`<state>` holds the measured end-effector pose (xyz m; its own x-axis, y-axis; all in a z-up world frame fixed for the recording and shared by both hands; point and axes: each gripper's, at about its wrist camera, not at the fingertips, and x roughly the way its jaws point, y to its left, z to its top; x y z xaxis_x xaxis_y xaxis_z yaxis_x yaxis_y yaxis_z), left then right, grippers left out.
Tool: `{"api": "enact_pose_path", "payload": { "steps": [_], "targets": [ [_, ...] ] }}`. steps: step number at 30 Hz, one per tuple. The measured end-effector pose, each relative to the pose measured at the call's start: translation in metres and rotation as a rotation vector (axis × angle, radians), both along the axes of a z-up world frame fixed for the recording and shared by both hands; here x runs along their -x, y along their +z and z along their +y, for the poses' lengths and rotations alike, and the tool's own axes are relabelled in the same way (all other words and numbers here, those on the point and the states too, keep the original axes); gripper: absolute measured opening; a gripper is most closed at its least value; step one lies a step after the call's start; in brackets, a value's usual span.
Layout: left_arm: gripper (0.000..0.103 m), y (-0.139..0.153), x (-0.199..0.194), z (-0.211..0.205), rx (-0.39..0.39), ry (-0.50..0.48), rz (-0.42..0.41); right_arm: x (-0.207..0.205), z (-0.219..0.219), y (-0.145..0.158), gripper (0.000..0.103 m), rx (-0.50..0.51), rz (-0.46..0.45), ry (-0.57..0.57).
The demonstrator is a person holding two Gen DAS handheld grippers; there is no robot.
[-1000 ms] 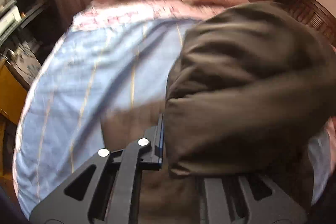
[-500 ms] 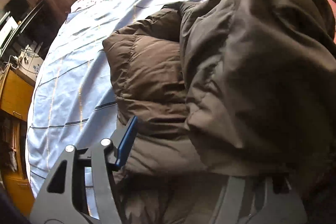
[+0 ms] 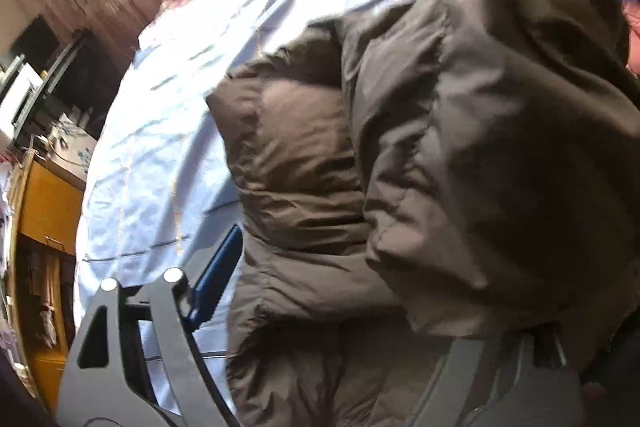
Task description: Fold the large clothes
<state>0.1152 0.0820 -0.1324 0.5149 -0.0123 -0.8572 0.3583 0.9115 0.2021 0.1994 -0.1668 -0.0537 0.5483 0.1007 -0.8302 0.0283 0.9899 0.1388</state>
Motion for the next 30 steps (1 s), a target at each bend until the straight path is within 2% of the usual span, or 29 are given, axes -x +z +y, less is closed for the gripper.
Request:
{"api": "enact_pose_path", "payload": {
  "steps": [3, 5, 7, 9, 10, 11, 13, 15, 16, 18, 20, 21, 22, 24, 26, 28, 30],
  "targets": [
    [0.084, 0.026, 0.018, -0.002, 0.036, -0.044, -0.055, -0.01, 0.019, -0.04, 0.08, 0.024, 0.05, 0.01],
    [0.085, 0.035, 0.029, -0.015, -0.006, -0.089, -0.103, -0.01, 0.029, -0.055, 0.081, 0.04, 0.067, 0.012],
    [0.088, 0.031, 0.03, -0.024, -0.062, -0.11, -0.158, -0.005, 0.027, -0.064, 0.081, 0.04, 0.074, 0.006],
    [0.089, 0.029, 0.024, -0.024, -0.058, -0.101, -0.175, -0.006, 0.017, -0.065, 0.081, 0.001, 0.074, -0.008],
    [0.089, 0.03, 0.021, -0.022, -0.012, -0.103, -0.164, 0.002, 0.007, -0.066, 0.081, -0.019, 0.075, -0.019],
    [0.089, 0.031, 0.015, -0.014, 0.112, -0.127, -0.125, 0.002, 0.0, -0.064, 0.081, -0.047, 0.079, -0.034],
    [0.089, 0.031, 0.003, -0.002, 0.288, -0.141, -0.067, 0.0, -0.014, -0.059, 0.081, -0.076, 0.082, -0.056],
    [0.089, 0.028, -0.008, 0.008, 0.376, -0.136, -0.091, 0.005, -0.019, -0.053, 0.081, -0.068, 0.076, -0.061],
    [0.089, 0.03, -0.008, 0.011, 0.378, -0.127, -0.136, 0.006, -0.019, -0.051, 0.081, -0.063, 0.075, -0.066],
    [0.089, 0.031, -0.001, 0.007, 0.348, -0.156, -0.173, 0.006, -0.022, -0.049, 0.081, -0.07, 0.073, -0.072],
    [0.089, 0.035, 0.019, -0.004, 0.26, -0.271, -0.241, 0.008, -0.024, -0.048, 0.081, -0.079, 0.071, -0.076],
    [0.089, 0.034, 0.031, -0.012, 0.19, -0.334, -0.294, 0.008, -0.025, -0.048, 0.081, -0.077, 0.072, -0.074],
    [0.089, 0.03, 0.047, -0.022, 0.089, -0.419, -0.376, 0.008, -0.025, -0.049, 0.081, -0.077, 0.073, -0.073],
    [0.089, 0.02, 0.064, -0.034, 0.009, -0.513, -0.449, 0.008, -0.025, -0.05, 0.081, -0.085, 0.073, -0.077],
    [0.089, 0.012, 0.07, -0.043, 0.02, -0.604, -0.433, 0.009, -0.027, -0.05, 0.081, -0.11, 0.071, -0.087],
    [0.095, 0.002, 0.066, -0.051, 0.078, -0.693, -0.362, 0.011, -0.029, -0.049, 0.081, -0.129, 0.069, -0.098],
    [0.098, -0.005, 0.061, -0.059, 0.151, -0.731, -0.288, 0.014, -0.031, -0.047, 0.081, -0.153, 0.07, -0.104]
  ]
}}
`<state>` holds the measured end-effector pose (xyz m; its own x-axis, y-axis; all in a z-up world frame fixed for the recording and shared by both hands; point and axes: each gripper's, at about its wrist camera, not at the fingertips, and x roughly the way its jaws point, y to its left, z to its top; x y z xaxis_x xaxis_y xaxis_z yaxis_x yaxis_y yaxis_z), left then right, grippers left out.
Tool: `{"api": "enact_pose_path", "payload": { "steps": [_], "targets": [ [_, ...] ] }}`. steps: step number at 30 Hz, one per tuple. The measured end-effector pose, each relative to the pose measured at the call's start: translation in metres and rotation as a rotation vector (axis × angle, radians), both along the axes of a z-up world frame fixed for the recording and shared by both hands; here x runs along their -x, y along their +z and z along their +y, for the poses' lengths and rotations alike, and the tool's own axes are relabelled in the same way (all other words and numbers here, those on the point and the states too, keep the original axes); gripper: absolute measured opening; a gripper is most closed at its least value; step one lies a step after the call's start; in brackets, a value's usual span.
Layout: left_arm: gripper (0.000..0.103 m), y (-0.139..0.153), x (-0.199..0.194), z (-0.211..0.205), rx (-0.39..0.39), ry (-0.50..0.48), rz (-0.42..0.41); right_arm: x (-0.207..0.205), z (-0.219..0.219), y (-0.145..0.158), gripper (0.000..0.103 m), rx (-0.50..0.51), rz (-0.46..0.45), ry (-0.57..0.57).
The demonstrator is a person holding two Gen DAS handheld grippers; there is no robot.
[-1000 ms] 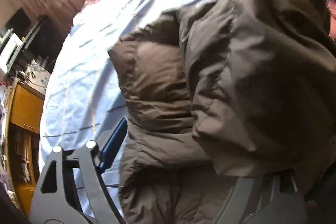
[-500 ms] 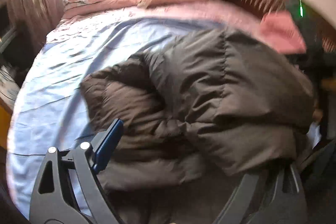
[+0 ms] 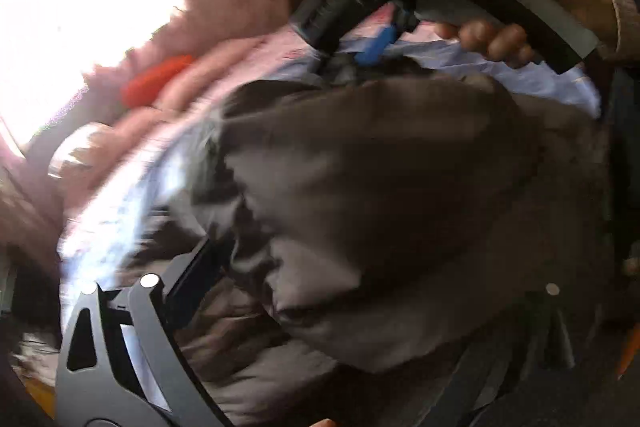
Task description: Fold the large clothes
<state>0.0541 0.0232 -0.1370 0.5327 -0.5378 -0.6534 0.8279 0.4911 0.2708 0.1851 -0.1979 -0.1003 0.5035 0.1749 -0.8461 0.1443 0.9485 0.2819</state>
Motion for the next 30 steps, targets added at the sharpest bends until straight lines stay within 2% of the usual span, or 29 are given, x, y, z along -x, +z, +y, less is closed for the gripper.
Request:
{"api": "enact_pose_path", "payload": {
  "steps": [1, 3, 4, 7, 8, 10, 13, 15, 17, 18, 20, 21, 23, 26, 27, 28, 30],
  "targets": [
    [0.098, 0.001, -0.001, 0.0, 0.015, 0.002, 0.008, 0.004, -0.002, 0.003, 0.081, -0.014, -0.004, -0.002],
    [0.097, 0.013, -0.001, 0.01, 0.102, -0.005, 0.065, 0.014, -0.004, 0.013, 0.081, -0.028, -0.03, 0.005],
    [0.097, 0.024, 0.002, 0.021, 0.181, -0.045, 0.122, 0.018, -0.004, 0.018, 0.081, -0.024, -0.041, 0.01],
    [0.098, 0.042, 0.011, 0.044, 0.286, -0.153, 0.227, 0.033, -0.009, 0.032, 0.081, -0.047, -0.066, 0.026],
    [0.098, 0.052, 0.015, 0.057, 0.353, -0.201, 0.259, 0.037, -0.01, 0.033, 0.081, -0.063, -0.068, 0.025],
    [0.101, 0.07, 0.02, 0.075, 0.432, -0.185, 0.239, 0.045, -0.012, 0.036, 0.081, -0.085, -0.072, 0.025],
    [0.101, 0.101, 0.007, 0.09, 0.509, -0.022, 0.133, 0.048, -0.011, 0.033, 0.081, -0.053, -0.062, 0.019],
    [0.101, 0.115, -0.016, 0.074, 0.425, 0.194, 0.079, 0.047, -0.008, 0.026, 0.081, -0.033, -0.026, -0.005],
    [0.101, 0.111, -0.042, 0.049, 0.338, 0.376, 0.104, 0.052, -0.003, 0.019, 0.081, -0.011, 0.005, -0.035],
    [0.101, 0.102, -0.056, 0.041, 0.301, 0.44, 0.145, 0.057, 0.003, 0.015, 0.081, 0.008, 0.011, -0.036],
    [0.1, 0.073, -0.078, 0.012, 0.2, 0.512, 0.264, 0.065, 0.015, 0.003, 0.081, 0.052, 0.035, -0.02],
    [0.093, 0.053, -0.087, -0.003, 0.128, 0.546, 0.309, 0.068, 0.024, -0.011, 0.081, 0.083, 0.075, 0.001],
    [0.085, 0.01, -0.095, -0.014, 0.014, 0.614, 0.409, 0.073, 0.028, -0.037, 0.081, 0.101, 0.147, 0.014],
    [0.091, -0.034, -0.098, 0.004, -0.018, 0.687, 0.532, 0.084, 0.03, -0.082, 0.082, 0.119, 0.243, 0.03],
    [0.092, -0.053, -0.102, 0.009, -0.047, 0.711, 0.584, 0.086, 0.03, -0.09, 0.083, 0.13, 0.249, 0.036],
    [0.094, -0.078, -0.11, 0.019, -0.05, 0.739, 0.697, 0.089, 0.032, -0.102, 0.085, 0.148, 0.25, 0.047],
    [0.096, -0.102, -0.115, 0.033, -0.05, 0.754, 0.784, 0.088, 0.038, -0.119, 0.088, 0.186, 0.266, 0.075]
  ]
}}
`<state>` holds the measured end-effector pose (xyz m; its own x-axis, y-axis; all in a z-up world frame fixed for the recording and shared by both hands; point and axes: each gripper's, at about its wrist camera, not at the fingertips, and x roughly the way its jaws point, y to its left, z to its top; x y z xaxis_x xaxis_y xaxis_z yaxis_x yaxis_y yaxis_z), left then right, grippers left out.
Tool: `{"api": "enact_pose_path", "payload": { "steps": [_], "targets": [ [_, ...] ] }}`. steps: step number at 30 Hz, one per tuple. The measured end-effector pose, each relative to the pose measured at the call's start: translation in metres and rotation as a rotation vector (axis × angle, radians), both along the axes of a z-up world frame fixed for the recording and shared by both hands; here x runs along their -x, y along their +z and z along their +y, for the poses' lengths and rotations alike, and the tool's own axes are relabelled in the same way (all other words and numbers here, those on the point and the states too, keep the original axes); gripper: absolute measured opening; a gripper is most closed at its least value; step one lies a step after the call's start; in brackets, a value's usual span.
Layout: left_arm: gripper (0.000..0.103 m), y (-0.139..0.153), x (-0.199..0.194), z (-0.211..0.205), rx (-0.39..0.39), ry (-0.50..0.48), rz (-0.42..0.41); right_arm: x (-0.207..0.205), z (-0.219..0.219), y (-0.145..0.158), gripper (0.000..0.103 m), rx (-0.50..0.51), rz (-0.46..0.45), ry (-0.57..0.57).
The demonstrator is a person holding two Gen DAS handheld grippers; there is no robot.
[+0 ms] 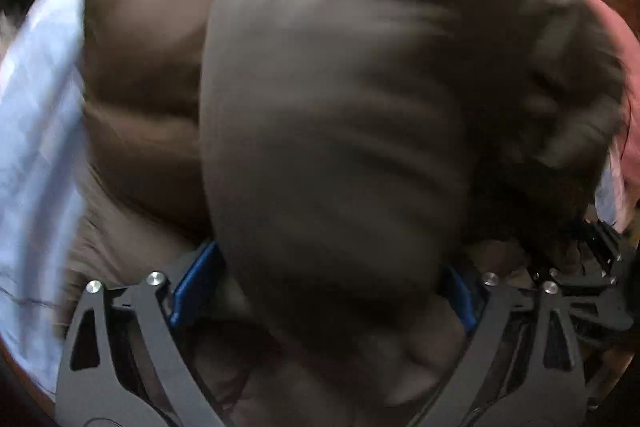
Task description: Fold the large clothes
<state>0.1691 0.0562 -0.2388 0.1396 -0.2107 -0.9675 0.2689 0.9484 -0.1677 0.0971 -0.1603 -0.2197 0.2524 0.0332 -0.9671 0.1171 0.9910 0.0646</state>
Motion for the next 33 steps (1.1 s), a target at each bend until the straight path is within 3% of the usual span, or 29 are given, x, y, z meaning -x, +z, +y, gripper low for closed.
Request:
{"api": "enact_pose_path", "payload": {
  "steps": [3, 5, 6, 8, 10, 13, 14, 15, 16, 18, 21, 25, 27, 30, 33],
  "targets": [
    [0.091, 0.023, 0.005, 0.0, -0.033, -0.044, -0.059, 0.001, 0.004, 0.007, 0.086, 0.007, 0.024, 0.028],
    [0.091, 0.07, 0.018, 0.003, -0.018, -0.066, -0.209, 0.005, 0.002, 0.034, 0.085, -0.028, -0.009, 0.038],
    [0.094, 0.09, 0.025, 0.005, -0.008, -0.065, -0.3, 0.01, 0.0, 0.061, 0.085, -0.039, -0.082, 0.053],
    [0.099, 0.125, 0.034, 0.005, 0.005, -0.056, -0.465, 0.011, 0.002, 0.104, 0.085, 0.033, -0.222, 0.083],
    [0.099, 0.14, 0.033, -0.001, 0.01, -0.046, -0.526, 0.003, 0.003, 0.134, 0.085, 0.107, -0.33, 0.092],
    [0.095, 0.136, 0.012, -0.013, 0.046, 0.008, -0.434, -0.026, -0.005, 0.149, 0.085, 0.107, -0.373, 0.078],
    [0.086, 0.127, 0.003, -0.021, 0.058, 0.032, -0.381, -0.038, -0.01, 0.147, 0.084, 0.085, -0.365, 0.061],
    [0.077, 0.117, -0.003, -0.027, 0.049, 0.043, -0.346, -0.052, -0.017, 0.138, 0.08, 0.031, -0.336, 0.042],
    [0.075, 0.106, -0.002, -0.035, 0.027, 0.039, -0.325, -0.06, -0.02, 0.13, 0.071, -0.014, -0.313, 0.03],
    [0.075, 0.08, -0.008, -0.051, -0.021, 0.027, -0.328, -0.074, -0.026, 0.11, 0.068, -0.092, -0.254, -0.002],
    [0.079, 0.065, -0.013, -0.045, -0.052, 0.004, -0.345, -0.087, -0.036, 0.074, 0.067, -0.087, -0.18, -0.026],
    [0.087, 0.048, -0.03, -0.04, -0.056, 0.038, -0.283, -0.092, -0.051, 0.051, 0.066, -0.108, -0.138, -0.058],
    [0.09, 0.036, -0.033, -0.044, -0.103, 0.012, -0.296, -0.094, -0.052, 0.037, 0.066, -0.105, -0.125, -0.076],
    [0.084, 0.044, -0.03, -0.044, -0.116, 0.002, -0.298, -0.095, -0.043, 0.036, 0.066, -0.048, -0.126, -0.062],
    [0.079, 0.079, -0.008, -0.029, -0.02, 0.004, -0.257, -0.077, -0.039, 0.06, 0.066, -0.056, -0.13, -0.037]
  ]
}}
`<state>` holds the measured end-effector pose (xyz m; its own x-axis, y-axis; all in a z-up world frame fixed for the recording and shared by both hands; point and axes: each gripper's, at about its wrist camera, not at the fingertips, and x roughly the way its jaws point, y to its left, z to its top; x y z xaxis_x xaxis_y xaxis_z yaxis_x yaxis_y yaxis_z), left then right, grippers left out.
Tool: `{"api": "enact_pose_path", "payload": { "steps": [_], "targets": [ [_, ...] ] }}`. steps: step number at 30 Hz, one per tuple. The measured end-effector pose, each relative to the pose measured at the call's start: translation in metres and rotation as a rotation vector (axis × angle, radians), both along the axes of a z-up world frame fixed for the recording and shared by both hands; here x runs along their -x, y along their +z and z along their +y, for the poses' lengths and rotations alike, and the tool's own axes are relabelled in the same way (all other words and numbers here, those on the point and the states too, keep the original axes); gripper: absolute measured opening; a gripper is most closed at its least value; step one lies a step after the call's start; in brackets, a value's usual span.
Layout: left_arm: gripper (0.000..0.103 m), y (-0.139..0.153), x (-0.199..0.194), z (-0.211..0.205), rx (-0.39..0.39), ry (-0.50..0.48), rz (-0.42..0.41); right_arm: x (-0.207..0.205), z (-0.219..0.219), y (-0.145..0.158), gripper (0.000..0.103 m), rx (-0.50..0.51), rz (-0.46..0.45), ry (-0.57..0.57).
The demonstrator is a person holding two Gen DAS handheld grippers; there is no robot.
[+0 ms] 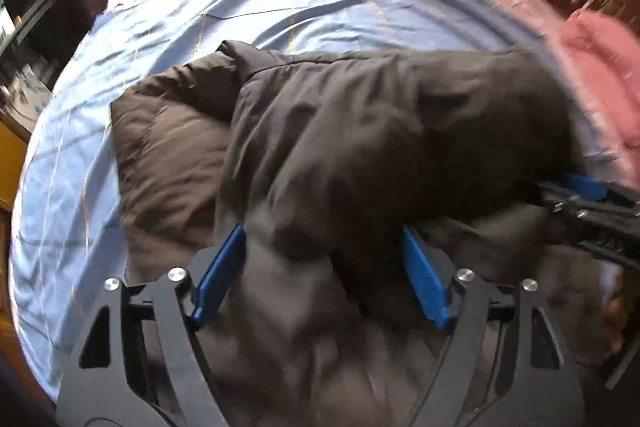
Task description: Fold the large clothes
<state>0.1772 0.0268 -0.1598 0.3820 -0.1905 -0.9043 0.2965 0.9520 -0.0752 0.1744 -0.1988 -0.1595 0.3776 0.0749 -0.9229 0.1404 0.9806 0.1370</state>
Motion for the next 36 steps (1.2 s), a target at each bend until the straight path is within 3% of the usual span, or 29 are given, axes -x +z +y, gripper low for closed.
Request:
{"api": "enact_pose_path", "payload": {
  "steps": [2, 5, 7, 10, 15, 17, 20, 23, 26, 28, 31, 34, 36],
  "targets": [
    [0.082, 0.021, 0.023, 0.01, 0.064, -0.043, 0.011, 0.029, 0.007, 0.026, 0.067, -0.001, -0.003, 0.068],
    [0.084, 0.018, 0.054, 0.011, 0.058, -0.101, 0.037, 0.063, 0.018, 0.033, 0.072, -0.001, 0.032, 0.136],
    [0.084, -0.007, 0.062, 0.006, -0.003, -0.132, 0.089, 0.076, 0.023, 0.011, 0.072, 0.031, 0.085, 0.15],
    [0.085, -0.036, 0.053, 0.001, -0.073, -0.117, 0.101, 0.078, 0.027, -0.034, 0.076, 0.049, 0.167, 0.145],
    [0.095, -0.07, 0.043, -0.011, -0.184, -0.126, 0.121, 0.072, 0.035, -0.055, 0.082, 0.096, 0.174, 0.131],
    [0.094, -0.067, 0.04, -0.008, -0.157, -0.111, 0.142, 0.07, 0.036, -0.055, 0.082, 0.104, 0.186, 0.147],
    [0.093, -0.037, 0.039, 0.005, -0.062, -0.11, 0.136, 0.064, 0.026, -0.041, 0.082, 0.008, 0.211, 0.155],
    [0.099, 0.017, 0.034, 0.024, 0.081, -0.13, -0.006, 0.055, -0.002, -0.007, 0.083, -0.232, 0.15, 0.131],
    [0.101, 0.048, 0.011, 0.042, 0.1, -0.077, -0.143, 0.041, -0.036, 0.032, 0.092, -0.354, 0.023, 0.071],
    [0.101, 0.051, -0.015, 0.054, 0.11, -0.03, -0.165, 0.033, -0.055, 0.047, 0.094, -0.349, -0.042, 0.011],
    [0.101, 0.042, -0.039, 0.061, 0.079, 0.084, -0.117, 0.02, -0.079, 0.05, 0.095, -0.352, -0.06, -0.091],
    [0.101, 0.032, -0.031, 0.066, 0.124, 0.151, -0.153, 0.018, -0.077, 0.041, 0.098, -0.308, -0.036, -0.133],
    [0.101, 0.025, -0.025, 0.063, 0.14, 0.141, -0.159, 0.012, -0.073, 0.029, 0.098, -0.26, -0.021, -0.117]
  ]
}}
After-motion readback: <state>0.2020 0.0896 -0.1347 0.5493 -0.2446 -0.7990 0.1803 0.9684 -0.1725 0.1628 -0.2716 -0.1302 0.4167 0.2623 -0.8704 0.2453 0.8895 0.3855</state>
